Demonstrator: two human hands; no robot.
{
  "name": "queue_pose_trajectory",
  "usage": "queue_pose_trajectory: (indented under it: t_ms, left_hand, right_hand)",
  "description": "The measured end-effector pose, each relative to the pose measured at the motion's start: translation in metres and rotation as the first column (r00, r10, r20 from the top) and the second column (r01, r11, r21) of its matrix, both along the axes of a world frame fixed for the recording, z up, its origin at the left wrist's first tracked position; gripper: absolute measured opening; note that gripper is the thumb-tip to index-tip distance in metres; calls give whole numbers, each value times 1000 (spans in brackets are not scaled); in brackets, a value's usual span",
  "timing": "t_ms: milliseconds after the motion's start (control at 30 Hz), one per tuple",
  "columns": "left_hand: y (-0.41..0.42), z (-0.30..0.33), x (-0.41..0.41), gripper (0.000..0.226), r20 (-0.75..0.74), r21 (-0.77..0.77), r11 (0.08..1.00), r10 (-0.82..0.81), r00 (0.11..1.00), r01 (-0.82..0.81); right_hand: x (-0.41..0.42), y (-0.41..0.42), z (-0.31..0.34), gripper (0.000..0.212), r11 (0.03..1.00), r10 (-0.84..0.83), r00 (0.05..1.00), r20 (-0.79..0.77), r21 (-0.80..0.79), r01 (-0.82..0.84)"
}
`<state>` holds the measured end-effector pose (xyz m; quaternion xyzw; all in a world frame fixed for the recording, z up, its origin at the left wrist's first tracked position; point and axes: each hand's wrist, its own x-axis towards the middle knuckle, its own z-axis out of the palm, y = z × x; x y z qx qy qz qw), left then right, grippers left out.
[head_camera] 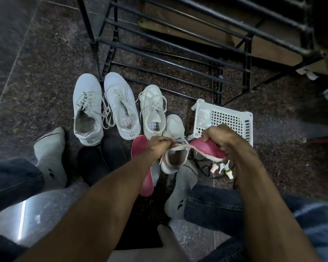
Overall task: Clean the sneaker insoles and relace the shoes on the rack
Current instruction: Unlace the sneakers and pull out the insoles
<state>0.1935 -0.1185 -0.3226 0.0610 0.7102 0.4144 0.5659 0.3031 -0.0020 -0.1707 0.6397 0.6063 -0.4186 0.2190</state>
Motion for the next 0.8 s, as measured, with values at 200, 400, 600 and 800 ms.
queue_pose_trajectory:
  t_ms: [200,400,600,800]
  left_hand:
    - [-35,15,3,55,263,-3,965,255,931,-263]
    - [-54,33,4,41,345,99,950,246,906,-296]
    - [-84,25,-2,12,143,24,976,210,967,-215]
    - [-93,0,7,24,141,-90,969,239,961,-228]
  right_hand:
    - [-9,-30,13,13,996,5,992,-124,84,5]
    - [-12,-74,-16,10,992,113,989,-97,71,-106]
    - [1,-96,-67,33,995,-56,984,-169,-86,42]
    - [23,-101,-119,33,893,420,907,27,164,-418]
